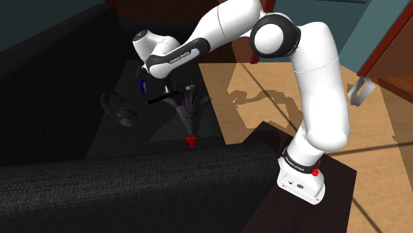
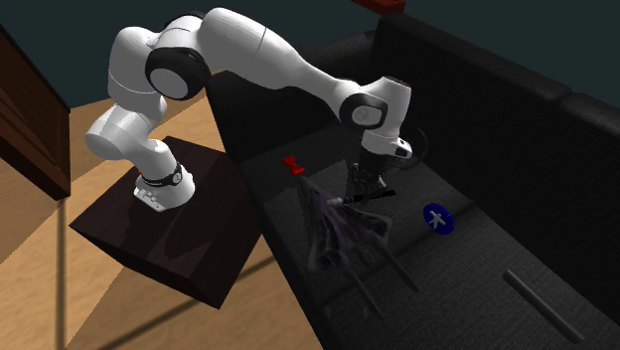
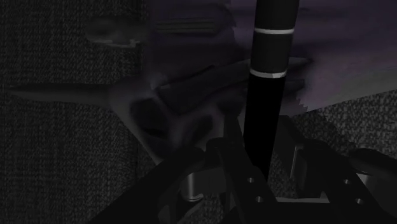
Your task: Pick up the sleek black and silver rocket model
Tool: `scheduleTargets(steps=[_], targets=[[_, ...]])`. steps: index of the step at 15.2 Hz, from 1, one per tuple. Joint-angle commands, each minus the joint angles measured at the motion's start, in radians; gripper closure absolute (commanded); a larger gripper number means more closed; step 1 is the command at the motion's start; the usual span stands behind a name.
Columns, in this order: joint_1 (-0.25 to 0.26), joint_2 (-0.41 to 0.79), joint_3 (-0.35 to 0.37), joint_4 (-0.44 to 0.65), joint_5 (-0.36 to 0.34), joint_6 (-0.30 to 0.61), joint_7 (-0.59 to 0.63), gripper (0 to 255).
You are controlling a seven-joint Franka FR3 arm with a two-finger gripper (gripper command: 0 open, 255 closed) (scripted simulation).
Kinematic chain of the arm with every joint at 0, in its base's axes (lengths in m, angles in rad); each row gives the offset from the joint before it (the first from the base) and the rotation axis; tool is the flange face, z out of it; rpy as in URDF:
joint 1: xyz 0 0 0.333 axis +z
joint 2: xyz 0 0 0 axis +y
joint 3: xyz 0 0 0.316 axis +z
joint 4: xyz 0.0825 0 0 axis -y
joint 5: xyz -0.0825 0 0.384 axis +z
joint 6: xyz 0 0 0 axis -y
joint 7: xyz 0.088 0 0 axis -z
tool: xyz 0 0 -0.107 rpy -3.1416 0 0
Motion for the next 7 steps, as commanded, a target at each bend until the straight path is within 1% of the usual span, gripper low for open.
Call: scheduleTargets(steps=[1,5,7], targets=[[0.0,-0.009,0.002,0.012,0.004,-0.02,-0.009,255],[0.0,-0.031,0.005,0.031,0.012,-0.058,-0.024,255],[0.0,-0.032,0.005,0.032,0.013,-0.059,-0.025,255]])
